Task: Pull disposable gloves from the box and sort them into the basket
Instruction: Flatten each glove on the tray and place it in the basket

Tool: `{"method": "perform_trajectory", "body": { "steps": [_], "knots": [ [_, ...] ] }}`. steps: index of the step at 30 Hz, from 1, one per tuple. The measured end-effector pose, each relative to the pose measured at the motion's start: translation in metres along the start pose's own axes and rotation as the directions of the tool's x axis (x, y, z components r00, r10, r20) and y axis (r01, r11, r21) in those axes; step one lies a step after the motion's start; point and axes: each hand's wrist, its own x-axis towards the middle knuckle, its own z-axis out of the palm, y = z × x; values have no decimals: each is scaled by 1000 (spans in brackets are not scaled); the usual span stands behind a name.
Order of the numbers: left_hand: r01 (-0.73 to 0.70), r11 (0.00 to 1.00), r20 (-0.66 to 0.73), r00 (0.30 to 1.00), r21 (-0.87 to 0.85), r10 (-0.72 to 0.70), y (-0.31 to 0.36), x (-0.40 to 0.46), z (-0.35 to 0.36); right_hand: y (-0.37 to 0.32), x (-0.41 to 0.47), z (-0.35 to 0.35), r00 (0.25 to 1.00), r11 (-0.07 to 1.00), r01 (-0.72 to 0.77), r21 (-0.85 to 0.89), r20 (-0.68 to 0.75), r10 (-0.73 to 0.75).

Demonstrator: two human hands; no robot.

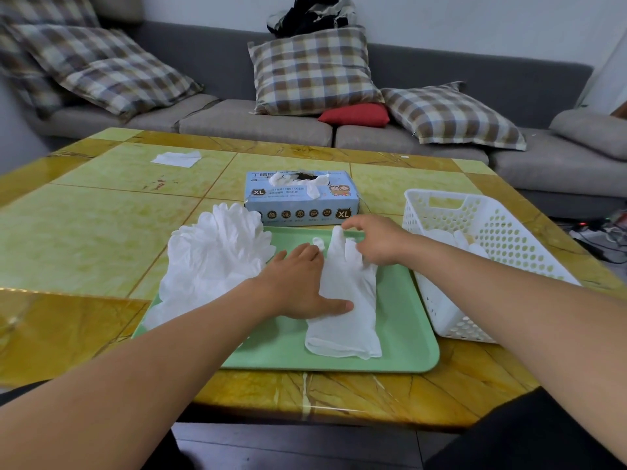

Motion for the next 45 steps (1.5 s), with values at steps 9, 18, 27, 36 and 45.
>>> {"method": "perform_trajectory", "body": {
  "steps": [9, 18, 27, 36, 45],
  "knots": [
    [-49, 967, -105, 994, -250, 24, -22, -2, -36, -18, -12, -1, 967, 982, 152, -111, -190, -171],
    [56, 963, -84, 993, -265, -80, -106, -69, -79, -113, -56, 44, 827, 831, 555, 37, 82, -556],
    [160, 944, -87, 978, -288, -192, -131, -98, -58, -135, -53, 70, 778, 790, 613, 24, 153, -609],
    [68, 770, -60, 989, -634, -138, -123, -121, -63, -97, -44, 19, 912, 703, -29, 710, 306, -271],
    [89, 980, 184, 981, -179, -55, -128, -91, -60, -81, -62, -33, 889, 276, -233, 933, 319, -328]
  ]
}}
